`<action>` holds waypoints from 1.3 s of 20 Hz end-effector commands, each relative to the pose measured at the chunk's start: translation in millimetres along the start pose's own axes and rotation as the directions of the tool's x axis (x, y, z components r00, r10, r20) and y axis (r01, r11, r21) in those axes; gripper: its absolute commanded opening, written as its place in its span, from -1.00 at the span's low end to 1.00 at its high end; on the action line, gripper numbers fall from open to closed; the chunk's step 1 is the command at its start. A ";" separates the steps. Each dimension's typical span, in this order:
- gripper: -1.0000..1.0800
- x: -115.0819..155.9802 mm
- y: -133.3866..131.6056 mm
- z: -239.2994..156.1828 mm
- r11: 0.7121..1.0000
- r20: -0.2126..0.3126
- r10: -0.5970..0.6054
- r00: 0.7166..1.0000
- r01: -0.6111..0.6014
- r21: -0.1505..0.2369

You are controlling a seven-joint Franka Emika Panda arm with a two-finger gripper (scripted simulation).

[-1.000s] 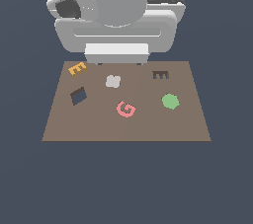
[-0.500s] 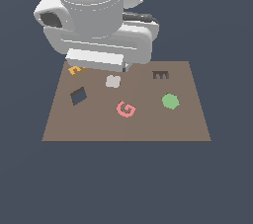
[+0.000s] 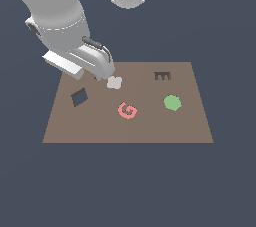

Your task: Insert a designated object into the corresponding slot on a board.

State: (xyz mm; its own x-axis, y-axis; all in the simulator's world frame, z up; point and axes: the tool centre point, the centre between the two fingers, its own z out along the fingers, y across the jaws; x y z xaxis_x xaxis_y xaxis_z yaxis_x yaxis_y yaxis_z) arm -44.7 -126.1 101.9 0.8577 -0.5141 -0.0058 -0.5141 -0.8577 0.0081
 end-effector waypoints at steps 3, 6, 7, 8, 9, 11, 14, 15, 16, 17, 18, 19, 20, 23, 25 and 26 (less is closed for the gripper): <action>0.92 -5.4 35.1 24.1 0.986 -0.003 0.168 0.986 -0.168 0.003; 0.92 -10.6 51.9 36.3 0.968 -0.004 0.250 0.968 -0.250 0.005; 0.92 -12.3 56.3 39.7 0.962 -0.004 0.271 0.962 -0.271 0.005; 0.92 -13.9 60.2 42.7 0.957 -0.004 0.290 0.957 -0.290 0.006; 0.92 -15.3 63.4 45.3 0.952 -0.004 0.307 0.952 -0.307 0.007; 0.92 -17.6 68.2 49.2 0.944 -0.004 0.331 0.944 -0.331 0.008; 0.92 -19.5 71.5 52.1 0.937 -0.003 0.348 0.937 -0.348 0.008; 0.92 -19.6 71.7 52.3 0.937 -0.003 0.350 0.937 -0.349 0.009; 0.92 -19.1 71.0 51.6 0.939 -0.003 0.343 0.939 -0.343 0.007; 0.92 -19.1 71.0 51.9 0.939 -0.003 0.343 0.939 -0.343 0.007; 0.92 -19.2 70.8 53.0 0.939 -0.003 0.343 0.939 -0.343 0.007; 0.92 -19.2 71.0 54.7 0.939 -0.003 0.344 0.939 -0.344 0.008; 0.92 -19.3 70.9 57.2 0.939 -0.003 0.345 0.939 -0.344 0.008; 0.92 -19.8 71.1 67.1 0.938 -0.003 0.348 0.938 -0.348 0.009; 0.92 -20.1 71.3 71.3 0.937 -0.003 0.349 0.937 -0.349 0.009; 0.92 -20.2 71.1 72.4 0.937 -0.003 0.349 0.937 -0.349 0.009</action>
State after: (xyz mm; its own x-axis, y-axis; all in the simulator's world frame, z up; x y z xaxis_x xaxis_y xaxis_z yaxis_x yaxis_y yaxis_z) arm -99.3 -177.1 32.9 0.6247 -0.7808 -0.0007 -0.7808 -0.6247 0.0009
